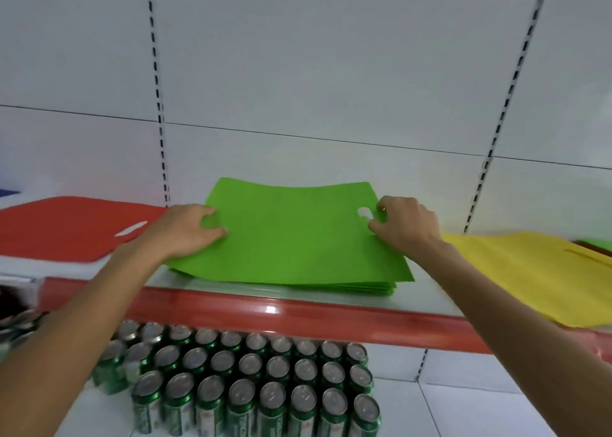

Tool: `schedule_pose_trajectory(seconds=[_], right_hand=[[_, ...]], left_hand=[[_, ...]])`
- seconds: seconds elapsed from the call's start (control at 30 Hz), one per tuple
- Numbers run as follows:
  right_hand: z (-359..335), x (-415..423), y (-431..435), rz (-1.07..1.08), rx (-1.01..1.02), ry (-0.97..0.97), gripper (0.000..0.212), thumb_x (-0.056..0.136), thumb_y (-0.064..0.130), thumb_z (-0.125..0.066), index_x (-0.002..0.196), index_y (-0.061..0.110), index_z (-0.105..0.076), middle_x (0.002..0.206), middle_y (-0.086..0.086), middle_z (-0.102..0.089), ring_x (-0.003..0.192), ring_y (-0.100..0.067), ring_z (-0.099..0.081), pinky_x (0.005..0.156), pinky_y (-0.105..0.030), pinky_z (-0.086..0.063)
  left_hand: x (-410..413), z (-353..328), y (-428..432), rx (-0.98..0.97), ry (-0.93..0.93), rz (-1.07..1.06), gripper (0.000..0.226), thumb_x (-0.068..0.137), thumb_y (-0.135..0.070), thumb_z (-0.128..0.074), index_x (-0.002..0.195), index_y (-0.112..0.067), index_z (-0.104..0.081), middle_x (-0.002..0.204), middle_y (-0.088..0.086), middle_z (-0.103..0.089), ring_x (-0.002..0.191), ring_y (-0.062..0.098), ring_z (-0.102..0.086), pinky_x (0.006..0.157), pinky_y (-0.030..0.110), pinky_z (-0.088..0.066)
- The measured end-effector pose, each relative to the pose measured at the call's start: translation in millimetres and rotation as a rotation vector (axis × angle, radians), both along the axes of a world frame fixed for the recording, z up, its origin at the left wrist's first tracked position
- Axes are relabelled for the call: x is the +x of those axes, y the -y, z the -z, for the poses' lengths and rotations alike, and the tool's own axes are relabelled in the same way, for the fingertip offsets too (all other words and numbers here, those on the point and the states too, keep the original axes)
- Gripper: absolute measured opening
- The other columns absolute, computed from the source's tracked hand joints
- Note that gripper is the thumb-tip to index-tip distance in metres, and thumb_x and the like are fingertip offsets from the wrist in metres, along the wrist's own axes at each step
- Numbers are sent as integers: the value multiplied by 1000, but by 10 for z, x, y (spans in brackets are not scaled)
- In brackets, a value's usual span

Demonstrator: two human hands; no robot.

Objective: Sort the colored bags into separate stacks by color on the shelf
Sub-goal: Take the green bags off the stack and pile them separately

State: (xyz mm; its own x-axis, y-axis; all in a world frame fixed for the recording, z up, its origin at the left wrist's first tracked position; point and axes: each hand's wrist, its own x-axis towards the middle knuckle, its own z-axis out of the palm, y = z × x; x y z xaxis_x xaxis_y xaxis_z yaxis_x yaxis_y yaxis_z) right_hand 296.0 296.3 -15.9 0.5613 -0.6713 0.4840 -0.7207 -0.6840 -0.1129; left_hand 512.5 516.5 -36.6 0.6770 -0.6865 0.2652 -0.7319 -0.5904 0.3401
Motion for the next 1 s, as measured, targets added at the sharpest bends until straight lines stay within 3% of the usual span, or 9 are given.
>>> schedule_pose_trajectory(seconds=[0.13, 0.23, 0.43, 0.63, 0.8, 1.0], right_hand=[[168, 154, -215, 55, 45, -26, 29, 87, 26, -55, 112, 11, -59, 107, -11, -62, 96, -30, -59, 69, -30, -39], [222, 253, -317, 95, 87, -24, 30, 87, 27, -55, 114, 13, -59, 111, -11, -61, 101, -31, -58, 75, -33, -43], [259, 336, -349, 151, 121, -23, 29, 88, 24, -55, 113, 10, -59, 112, -13, -60, 101, -33, -59, 72, -33, -44], [343, 356, -319, 147, 149, -50, 30, 91, 28, -53, 112, 8, -62, 113, -13, -63, 102, -32, -59, 74, -32, -45], [200, 175, -282, 64, 173, 104, 37, 98, 33, -43, 111, 7, -65, 117, -14, -63, 105, -31, -57, 82, -34, -47], [22, -421, 15, 110, 102, 228, 38, 96, 37, -45, 120, 11, -60, 123, -12, -61, 114, -31, -53, 89, -36, -43]], left_hand=[[248, 129, -152, 85, -44, 64, 58, 93, -40, -50, 142, -13, -37, 148, 10, -34, 136, 24, -35, 108, 28, -28], [369, 160, -188, 129, -60, 97, 58, 94, -40, -49, 142, -11, -36, 148, 11, -34, 136, 24, -34, 108, 28, -28], [454, 219, -107, 196, -43, 117, 52, 94, -40, -46, 137, -11, -44, 141, 16, -44, 129, 27, -42, 100, 27, -36], [506, 180, -84, 266, 20, 112, 54, 94, -47, -43, 139, -18, -42, 144, 13, -41, 130, 27, -41, 105, 32, -36], [378, 19, -14, 106, 124, 110, 52, 91, -47, -47, 134, -17, -49, 138, 14, -48, 125, 32, -46, 103, 40, -39], [-192, -145, 411, -41, 152, 280, 47, 92, -44, -48, 130, -18, -53, 137, 9, -50, 126, 28, -46, 103, 37, -37]])
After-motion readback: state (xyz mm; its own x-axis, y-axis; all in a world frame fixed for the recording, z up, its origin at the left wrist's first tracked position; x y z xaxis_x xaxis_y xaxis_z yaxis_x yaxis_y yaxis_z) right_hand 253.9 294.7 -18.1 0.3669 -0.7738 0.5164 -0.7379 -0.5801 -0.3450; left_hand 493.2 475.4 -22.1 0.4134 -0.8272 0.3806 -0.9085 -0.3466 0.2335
